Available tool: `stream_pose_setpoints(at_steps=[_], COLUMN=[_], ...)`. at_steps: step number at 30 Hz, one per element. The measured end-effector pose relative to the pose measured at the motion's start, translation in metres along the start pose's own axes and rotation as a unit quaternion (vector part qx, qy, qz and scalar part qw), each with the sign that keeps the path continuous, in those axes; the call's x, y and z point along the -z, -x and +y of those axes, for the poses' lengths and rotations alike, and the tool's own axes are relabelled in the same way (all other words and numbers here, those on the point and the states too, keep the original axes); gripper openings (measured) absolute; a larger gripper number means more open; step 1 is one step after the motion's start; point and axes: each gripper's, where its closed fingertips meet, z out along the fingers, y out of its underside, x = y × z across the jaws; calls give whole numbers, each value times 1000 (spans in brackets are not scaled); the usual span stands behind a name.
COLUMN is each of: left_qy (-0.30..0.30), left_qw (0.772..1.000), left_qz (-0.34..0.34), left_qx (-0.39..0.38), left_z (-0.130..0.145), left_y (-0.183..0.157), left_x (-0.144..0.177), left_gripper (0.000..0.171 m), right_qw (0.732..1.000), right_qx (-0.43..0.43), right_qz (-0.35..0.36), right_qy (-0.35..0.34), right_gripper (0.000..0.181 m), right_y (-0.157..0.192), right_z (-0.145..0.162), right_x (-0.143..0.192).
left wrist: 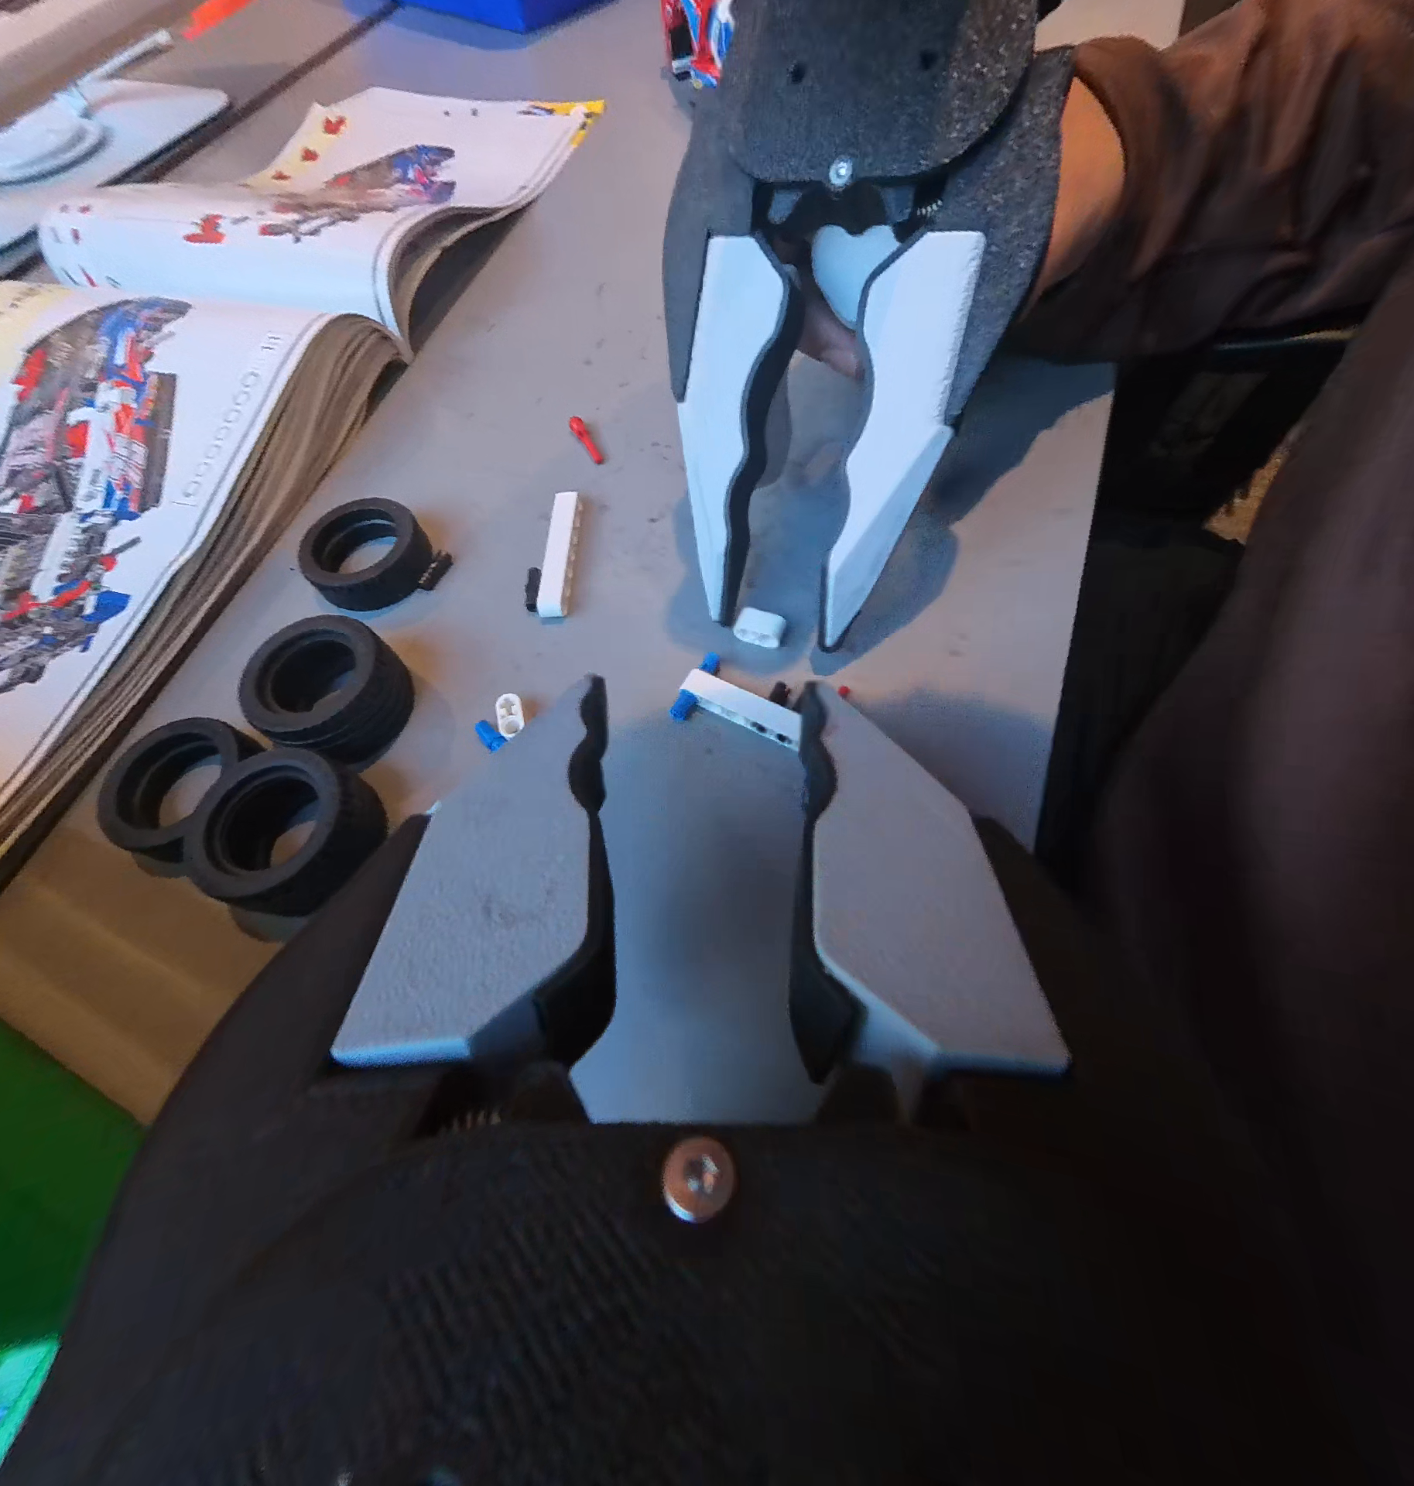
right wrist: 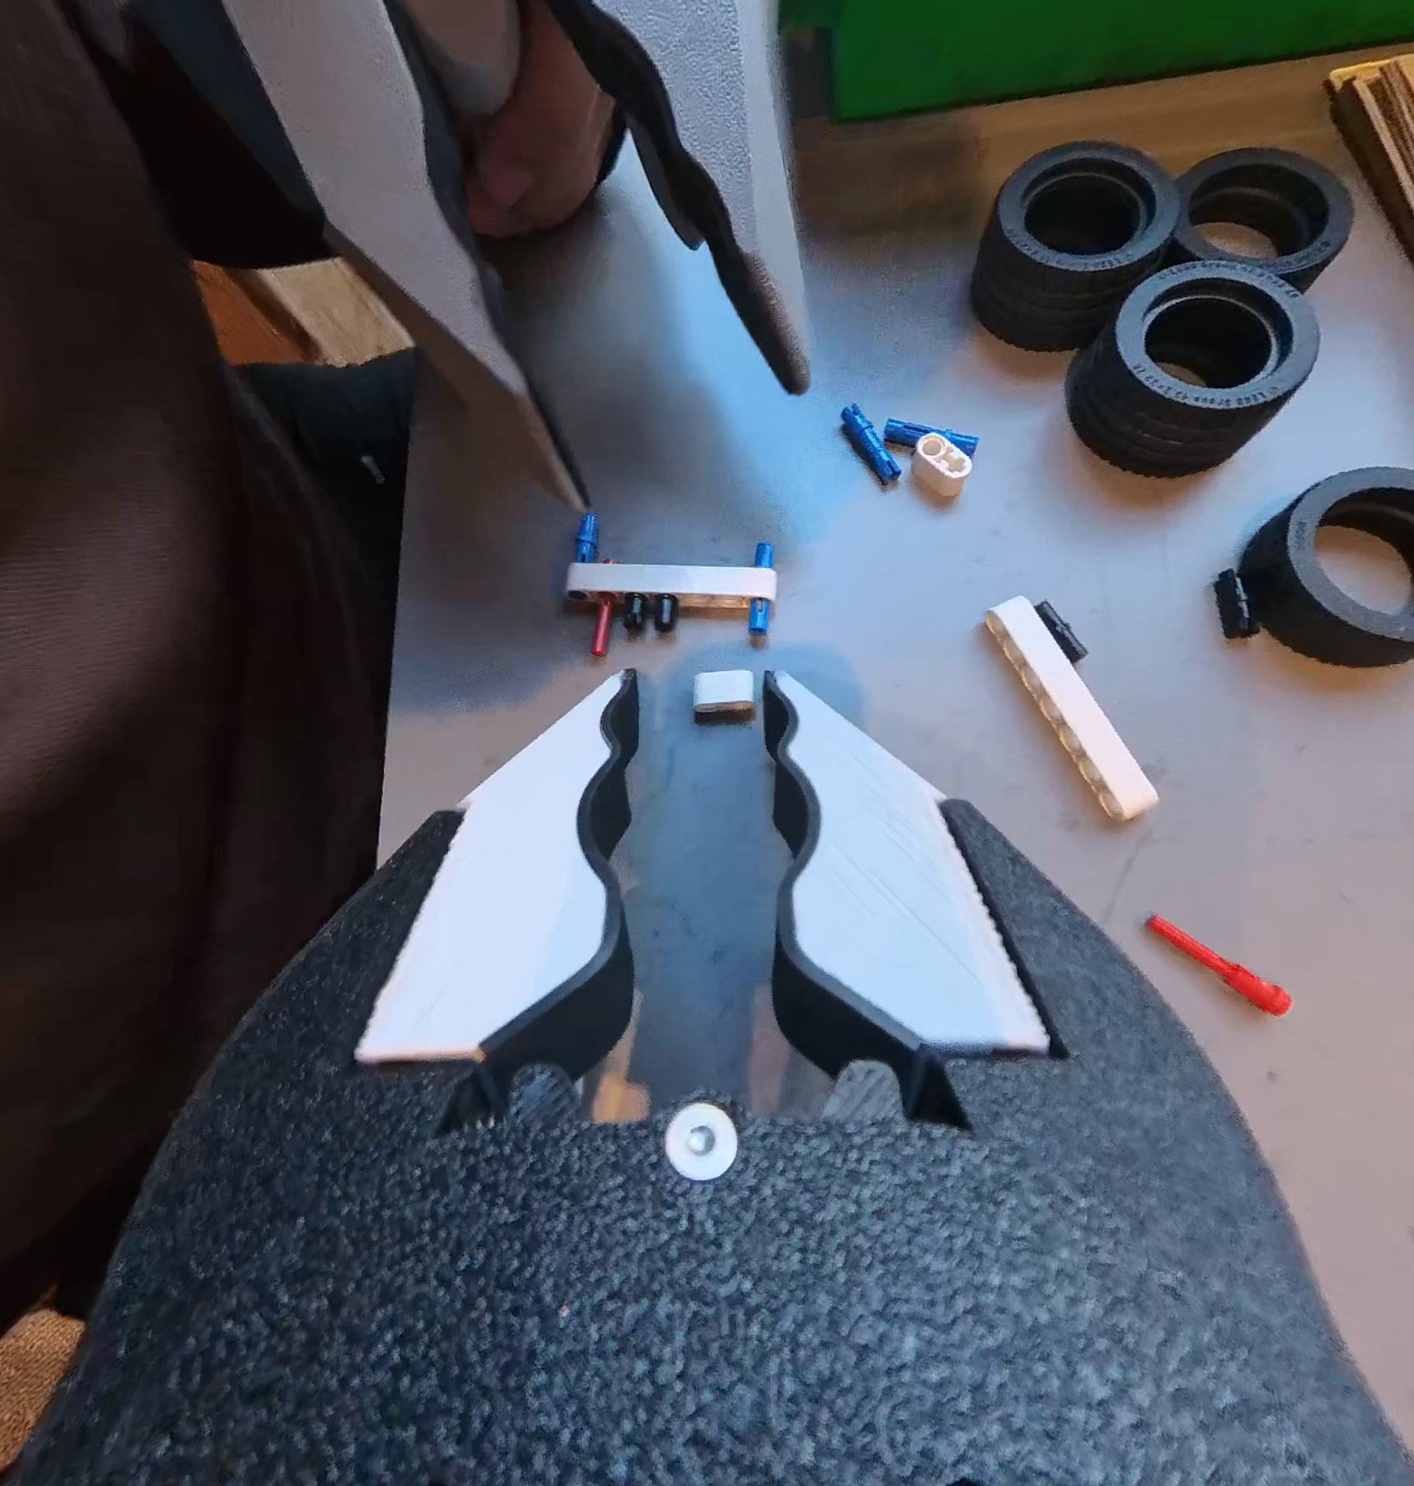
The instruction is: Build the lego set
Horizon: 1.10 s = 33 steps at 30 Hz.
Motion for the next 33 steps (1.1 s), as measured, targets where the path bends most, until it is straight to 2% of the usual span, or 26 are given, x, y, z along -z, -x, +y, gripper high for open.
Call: stream_pose_setpoints(at_steps=[5, 16, 33], left_qy=[2, 4, 28], left_qw=[999, 998, 999], left_qz=[-34, 0, -15], left_qx=[-10, 57, 30], left_z=[1, 2, 7], left_y=[8, 13, 12], left_x=[0, -1, -5], left_gripper=[39, 39, 40], right_qw=[1000, 997, 999], right_qx=[6, -19, 3], right_qz=[-7, -50, -13], right_qy=[-10, -48, -36], right_gripper=[31, 31, 31], right_y=[-2, 1, 2], right_z=[-5, -15, -7], right_x=[0, 8, 10])
